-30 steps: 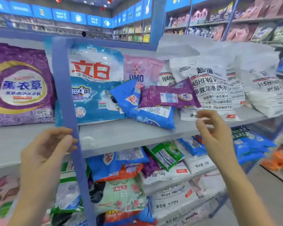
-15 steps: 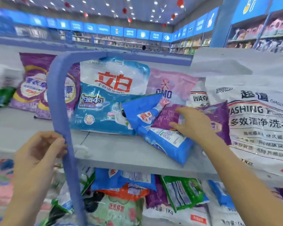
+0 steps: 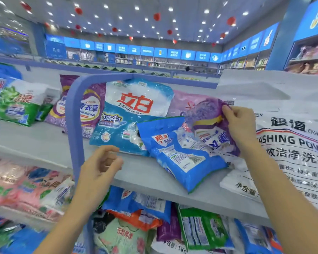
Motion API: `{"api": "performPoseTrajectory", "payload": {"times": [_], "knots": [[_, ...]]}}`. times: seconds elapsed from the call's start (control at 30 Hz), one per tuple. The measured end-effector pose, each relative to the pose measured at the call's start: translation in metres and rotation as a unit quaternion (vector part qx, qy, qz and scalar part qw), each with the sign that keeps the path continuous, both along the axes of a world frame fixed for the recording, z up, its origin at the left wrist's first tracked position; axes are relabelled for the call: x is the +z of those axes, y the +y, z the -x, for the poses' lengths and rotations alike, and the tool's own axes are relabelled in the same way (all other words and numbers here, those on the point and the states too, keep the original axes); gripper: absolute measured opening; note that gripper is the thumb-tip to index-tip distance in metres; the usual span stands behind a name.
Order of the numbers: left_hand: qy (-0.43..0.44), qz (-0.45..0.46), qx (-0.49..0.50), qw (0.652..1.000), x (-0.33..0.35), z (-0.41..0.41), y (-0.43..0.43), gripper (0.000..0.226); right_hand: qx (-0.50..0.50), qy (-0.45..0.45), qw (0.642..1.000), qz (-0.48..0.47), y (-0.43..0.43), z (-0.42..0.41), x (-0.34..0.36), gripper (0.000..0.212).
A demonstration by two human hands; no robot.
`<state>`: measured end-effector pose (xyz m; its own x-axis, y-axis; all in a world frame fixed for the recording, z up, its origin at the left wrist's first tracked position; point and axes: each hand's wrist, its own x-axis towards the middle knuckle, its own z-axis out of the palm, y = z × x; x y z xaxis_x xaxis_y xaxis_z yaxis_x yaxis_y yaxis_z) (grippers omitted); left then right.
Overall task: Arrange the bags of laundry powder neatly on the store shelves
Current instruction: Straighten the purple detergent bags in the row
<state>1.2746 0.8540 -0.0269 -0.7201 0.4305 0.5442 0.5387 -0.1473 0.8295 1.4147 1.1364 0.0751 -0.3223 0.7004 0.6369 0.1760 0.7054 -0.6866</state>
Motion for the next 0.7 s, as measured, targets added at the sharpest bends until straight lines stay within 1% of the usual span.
{"api": "performPoseTrajectory", "payload": {"times": [0.07,0.1,0.17,0.23,0.27,0.33,0.37,0.4,0.43,0.5,0.53,0.57,0.63,0.67,0.7], "knots": [[0.042,0.004,-0.022,0.999,0.015,-0.005,0.015,0.033,0.086,0.062,0.991,0.083,-0.006,-0.003,0.016,0.049],[0.074,0.013,-0.032,0.997,0.024,-0.008,0.025,0.040,0.118,0.066,0.985,0.111,-0.013,-0.003,0.023,0.048],[0.138,0.054,-0.046,0.988,0.044,-0.012,0.045,0.064,0.170,0.034,0.975,0.138,-0.030,-0.002,0.034,0.041],[0.173,0.091,-0.062,0.979,0.065,-0.012,0.063,0.097,0.223,-0.003,0.964,0.147,-0.048,0.002,0.042,0.036],[0.185,0.100,-0.067,0.975,0.075,-0.011,0.070,0.107,0.245,-0.023,0.957,0.153,-0.055,0.004,0.044,0.035],[0.221,0.109,-0.078,0.966,0.092,-0.008,0.077,0.117,0.271,-0.083,0.950,0.133,-0.067,0.011,0.046,0.035],[0.235,0.118,-0.087,0.961,0.096,-0.006,0.078,0.116,0.271,-0.118,0.949,0.109,-0.071,0.015,0.046,0.034],[0.234,0.124,-0.101,0.959,0.097,-0.003,0.079,0.107,0.268,-0.146,0.947,0.095,-0.074,0.017,0.047,0.033],[0.215,0.121,-0.118,0.962,0.096,0.000,0.078,0.093,0.267,-0.171,0.944,0.090,-0.077,0.020,0.047,0.033],[0.133,0.078,-0.152,0.976,0.086,0.007,0.078,0.060,0.250,-0.198,0.945,0.067,-0.079,0.022,0.050,0.033],[0.088,0.049,-0.164,0.981,0.080,0.011,0.078,0.049,0.232,-0.192,0.953,0.041,-0.078,0.021,0.052,0.031],[0.049,0.022,-0.166,0.985,0.074,0.013,0.078,0.041,0.213,-0.160,0.964,0.010,-0.075,0.018,0.053,0.027],[-0.020,-0.024,-0.156,0.987,0.063,0.021,0.078,0.032,0.162,-0.036,0.985,-0.036,-0.065,0.008,0.051,0.020],[-0.058,-0.049,-0.152,0.986,0.058,0.026,0.077,0.030,0.141,0.035,0.989,-0.041,-0.060,0.002,0.047,0.018],[-0.096,-0.073,-0.151,0.981,0.054,0.031,0.077,0.031,0.131,0.086,0.987,-0.023,-0.055,-0.001,0.038,0.021]]}}
